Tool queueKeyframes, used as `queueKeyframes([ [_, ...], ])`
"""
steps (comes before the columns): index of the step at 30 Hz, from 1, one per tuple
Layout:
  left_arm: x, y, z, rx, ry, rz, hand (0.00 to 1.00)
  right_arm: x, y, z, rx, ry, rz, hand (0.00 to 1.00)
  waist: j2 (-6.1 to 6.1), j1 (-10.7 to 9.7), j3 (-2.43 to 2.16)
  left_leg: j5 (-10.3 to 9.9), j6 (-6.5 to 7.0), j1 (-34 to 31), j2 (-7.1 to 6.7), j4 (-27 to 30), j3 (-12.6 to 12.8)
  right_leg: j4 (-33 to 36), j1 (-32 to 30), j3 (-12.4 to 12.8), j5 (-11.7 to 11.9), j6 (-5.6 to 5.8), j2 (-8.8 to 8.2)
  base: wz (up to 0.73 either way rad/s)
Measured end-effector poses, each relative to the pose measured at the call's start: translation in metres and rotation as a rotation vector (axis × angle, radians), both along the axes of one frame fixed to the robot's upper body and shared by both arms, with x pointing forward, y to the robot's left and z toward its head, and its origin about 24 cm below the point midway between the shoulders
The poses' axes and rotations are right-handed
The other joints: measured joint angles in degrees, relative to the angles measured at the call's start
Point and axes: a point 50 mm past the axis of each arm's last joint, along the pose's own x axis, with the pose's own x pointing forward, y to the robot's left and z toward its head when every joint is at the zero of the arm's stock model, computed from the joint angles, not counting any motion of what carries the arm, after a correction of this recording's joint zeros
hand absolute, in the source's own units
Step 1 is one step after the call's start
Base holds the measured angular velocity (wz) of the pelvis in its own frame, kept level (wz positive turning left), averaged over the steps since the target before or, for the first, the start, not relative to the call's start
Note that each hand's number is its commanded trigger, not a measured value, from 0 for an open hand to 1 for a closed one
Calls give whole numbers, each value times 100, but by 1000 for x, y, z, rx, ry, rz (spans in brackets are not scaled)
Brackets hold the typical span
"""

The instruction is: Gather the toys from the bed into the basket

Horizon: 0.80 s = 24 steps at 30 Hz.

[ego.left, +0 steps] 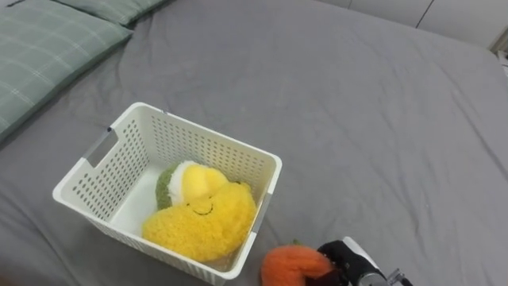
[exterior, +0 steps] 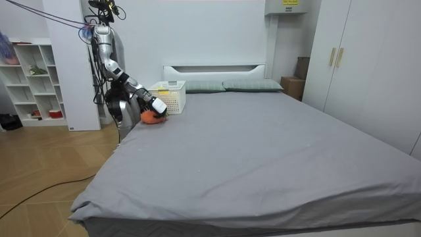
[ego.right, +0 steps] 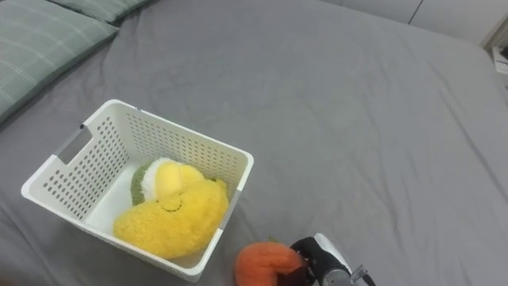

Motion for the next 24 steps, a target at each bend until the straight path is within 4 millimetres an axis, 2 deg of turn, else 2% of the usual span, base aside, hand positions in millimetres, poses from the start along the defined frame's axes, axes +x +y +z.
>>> queueKeyframes([
  [9,-2,0,-1,-2,7,2,0,1,3,1,15,-3,7,100,1,-15,0,-2,2,71,-5,18,-7,0,85,1,-1,1,-4,0],
  [16,-8,1,-3,-5,32,11,0,8,5,8,20,-43,18,100,9,-38,21,-1,2,132,-6,18,-2,-2,140,20,-1,1,-4,0],
  [18,-10,2,-4,-6,36,32,0,16,5,19,-1,-106,43,100,-8,-68,18,0,2,129,-6,18,18,0,129,22,-1,1,-5,-4],
  [21,-12,6,-3,1,36,46,0,33,-4,48,-38,-264,44,100,-4,-92,26,0,2,133,-5,17,37,0,128,32,-1,1,-4,-1],
  [24,-6,7,-1,8,9,46,0,47,-15,74,-61,-394,11,100,-26,-98,13,0,2,146,-3,12,53,-3,134,73,-1,1,-2,-2],
])
